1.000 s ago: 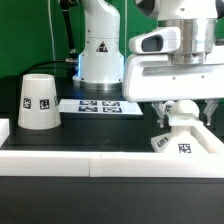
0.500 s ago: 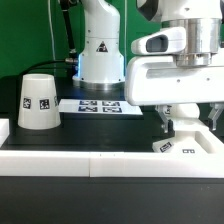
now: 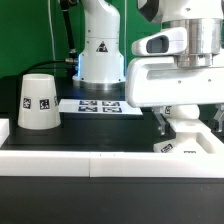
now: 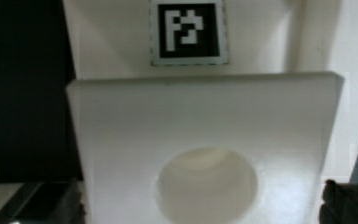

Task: Assemble lamp

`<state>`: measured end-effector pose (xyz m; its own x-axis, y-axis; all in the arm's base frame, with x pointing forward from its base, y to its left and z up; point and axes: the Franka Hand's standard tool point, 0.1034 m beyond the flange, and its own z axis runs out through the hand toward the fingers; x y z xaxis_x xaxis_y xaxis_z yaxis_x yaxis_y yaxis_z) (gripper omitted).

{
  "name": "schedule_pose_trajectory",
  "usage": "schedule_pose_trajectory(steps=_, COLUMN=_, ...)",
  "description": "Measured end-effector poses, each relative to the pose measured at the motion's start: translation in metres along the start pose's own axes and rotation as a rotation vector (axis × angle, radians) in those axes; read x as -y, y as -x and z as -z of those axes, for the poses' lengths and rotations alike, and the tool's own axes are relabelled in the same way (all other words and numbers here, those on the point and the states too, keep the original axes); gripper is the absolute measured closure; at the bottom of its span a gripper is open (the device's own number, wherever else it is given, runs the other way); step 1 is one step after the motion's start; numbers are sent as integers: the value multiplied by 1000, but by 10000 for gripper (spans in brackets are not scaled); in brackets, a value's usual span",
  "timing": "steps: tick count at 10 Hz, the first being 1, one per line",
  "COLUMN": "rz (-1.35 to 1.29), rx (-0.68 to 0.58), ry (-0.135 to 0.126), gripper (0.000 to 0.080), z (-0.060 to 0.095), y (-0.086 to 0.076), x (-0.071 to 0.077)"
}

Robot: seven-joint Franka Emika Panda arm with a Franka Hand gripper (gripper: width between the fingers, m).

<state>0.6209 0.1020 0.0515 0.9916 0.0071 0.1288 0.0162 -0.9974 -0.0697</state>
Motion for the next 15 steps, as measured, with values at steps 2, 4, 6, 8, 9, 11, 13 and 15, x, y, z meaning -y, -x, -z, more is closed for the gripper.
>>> schedule_pose_trajectory(steps=2, rz=5, rx=22, ry=3, gripper=102, z=8, y=7, x=1)
schedule_pose_trajectory(steps=4, rz=30, rx=24, ry=6, gripper=101, z=21, y=31, x=-3)
schedule_pose_trajectory(steps=6, rz=33, rx=40, ry=10, gripper=101, z=36, y=58, x=9)
schedule_pose_trajectory(steps=8, rz=70, rx=33, ry=9, gripper=101, z=41, y=87, x=25)
schedule_pose_trajectory(steps=9, rz=92, rx=49, ry=10, gripper=101, z=38, y=103, x=33)
schedule_pose_trajectory(steps=11, rz=130, rx=68, ry=10, gripper=101, z=34, y=118, x=38)
schedule_pose_trajectory(steps=13, rz=131, rx=70, ry=11, gripper=101, z=34, y=119, x=39)
schedule_pose_trajectory(steps=15, rz=131, rx=71, ry=11, gripper=101, z=34, y=119, x=39)
